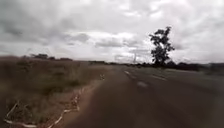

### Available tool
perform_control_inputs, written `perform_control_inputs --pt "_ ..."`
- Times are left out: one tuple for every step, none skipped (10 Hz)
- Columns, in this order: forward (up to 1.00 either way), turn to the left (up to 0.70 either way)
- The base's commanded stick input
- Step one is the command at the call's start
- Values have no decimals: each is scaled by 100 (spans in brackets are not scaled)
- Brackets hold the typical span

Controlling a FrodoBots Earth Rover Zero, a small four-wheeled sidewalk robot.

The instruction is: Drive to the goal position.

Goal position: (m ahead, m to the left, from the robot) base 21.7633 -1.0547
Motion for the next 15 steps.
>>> perform_control_inputs --pt "50 0" --pt "50 0" --pt "50 0" --pt "50 0" --pt "50 -50" --pt "50 -50" --pt "50 -50" --pt "50 -50" --pt "50 0" --pt "50 0" --pt "50 0" --pt "50 0" --pt "50 0" --pt "50 0" --pt "50 0"
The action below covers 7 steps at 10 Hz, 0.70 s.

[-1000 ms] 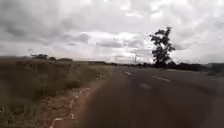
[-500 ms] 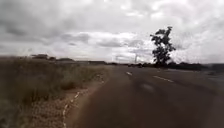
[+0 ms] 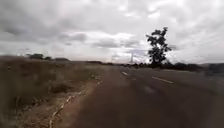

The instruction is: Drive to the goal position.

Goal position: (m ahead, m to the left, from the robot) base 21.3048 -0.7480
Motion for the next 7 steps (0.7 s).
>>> perform_control_inputs --pt "50 0" --pt "50 0" --pt "50 0" --pt "50 0" --pt "50 0" --pt "50 0" --pt "50 0"
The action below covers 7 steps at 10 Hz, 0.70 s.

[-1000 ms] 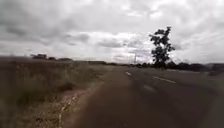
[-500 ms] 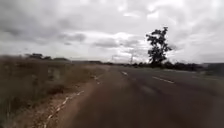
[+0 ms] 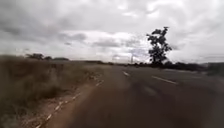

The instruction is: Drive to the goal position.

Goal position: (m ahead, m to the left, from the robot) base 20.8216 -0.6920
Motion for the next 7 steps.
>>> perform_control_inputs --pt "50 0" --pt "50 0" --pt "50 0" --pt "50 0" --pt "50 0" --pt "50 -50" --pt "50 -50"
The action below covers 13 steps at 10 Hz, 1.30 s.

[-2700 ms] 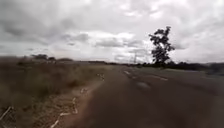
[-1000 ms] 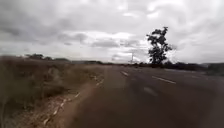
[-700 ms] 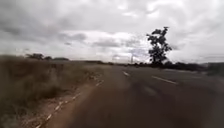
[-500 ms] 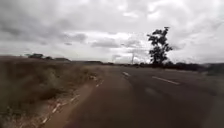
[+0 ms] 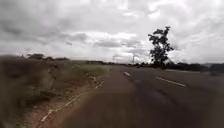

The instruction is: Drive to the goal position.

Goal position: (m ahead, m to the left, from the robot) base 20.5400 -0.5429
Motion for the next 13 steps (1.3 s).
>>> perform_control_inputs --pt "50 -50" --pt "50 -50" --pt "50 -4" --pt "50 -2" --pt "50 0" --pt "50 0" --pt "50 0" --pt "50 0" --pt "50 0" --pt "50 0" --pt "50 0" --pt "50 0" --pt "50 0"
